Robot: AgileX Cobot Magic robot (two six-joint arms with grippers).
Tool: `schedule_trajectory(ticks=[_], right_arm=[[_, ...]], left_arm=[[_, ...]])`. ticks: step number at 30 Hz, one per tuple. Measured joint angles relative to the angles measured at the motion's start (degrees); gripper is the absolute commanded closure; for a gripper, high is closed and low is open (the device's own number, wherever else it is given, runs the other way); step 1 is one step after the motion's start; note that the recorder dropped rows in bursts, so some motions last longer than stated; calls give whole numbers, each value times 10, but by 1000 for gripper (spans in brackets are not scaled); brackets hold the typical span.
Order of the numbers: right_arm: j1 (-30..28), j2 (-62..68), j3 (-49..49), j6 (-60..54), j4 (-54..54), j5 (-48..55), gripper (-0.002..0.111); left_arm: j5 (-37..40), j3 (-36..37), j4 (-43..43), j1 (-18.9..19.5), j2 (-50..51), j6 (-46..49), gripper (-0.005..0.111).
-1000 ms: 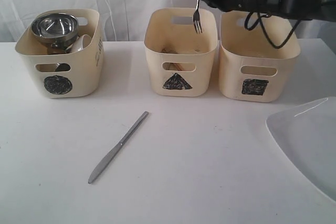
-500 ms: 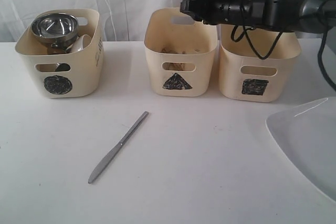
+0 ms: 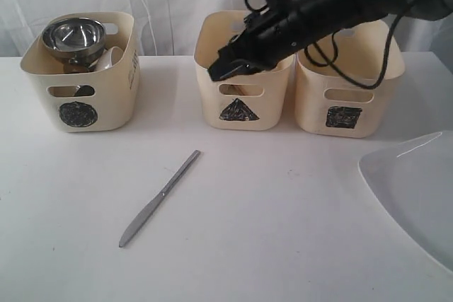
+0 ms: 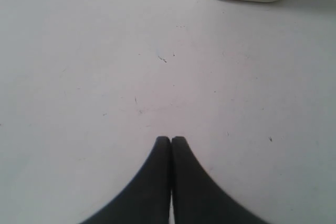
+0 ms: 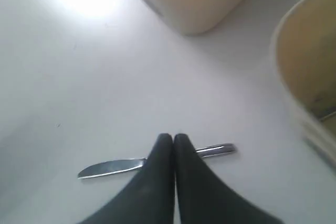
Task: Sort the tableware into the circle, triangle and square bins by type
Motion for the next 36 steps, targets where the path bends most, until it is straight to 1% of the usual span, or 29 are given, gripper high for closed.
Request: schedule_trajectory(ticks=[1, 3, 6, 8, 11, 16, 22, 26, 30, 34, 36], right_arm=[[14, 1, 7, 5, -1, 3, 108], [71, 2, 34, 38, -23, -15, 108], [161, 7, 58, 117, -82, -95, 108], [210, 24, 68, 174, -125, -156, 108], [251, 69, 73, 260, -180, -258, 108], [255, 115, 73, 305, -194, -314, 108], [255, 135, 72, 314, -192, -328, 108], [255, 135, 70, 314, -192, -296, 108], [255, 126, 67, 323, -204, -226, 108], [255, 115, 67, 348, -251, -177, 108], [255, 107, 67, 375, -296, -160, 108]], left_arm=[[0, 0, 0, 0, 0, 0, 107], [0, 0, 0, 0, 0, 0, 107], [0, 0, 0, 0, 0, 0, 107], [0, 0, 0, 0, 0, 0, 107], [0, 0, 0, 0, 0, 0, 107], [0, 0, 0, 0, 0, 0, 107], [0, 0, 0, 0, 0, 0, 107], [0, 0, 0, 0, 0, 0, 107], [0, 0, 0, 0, 0, 0, 107], [0, 0, 0, 0, 0, 0, 107], [0, 0, 0, 0, 0, 0, 107]])
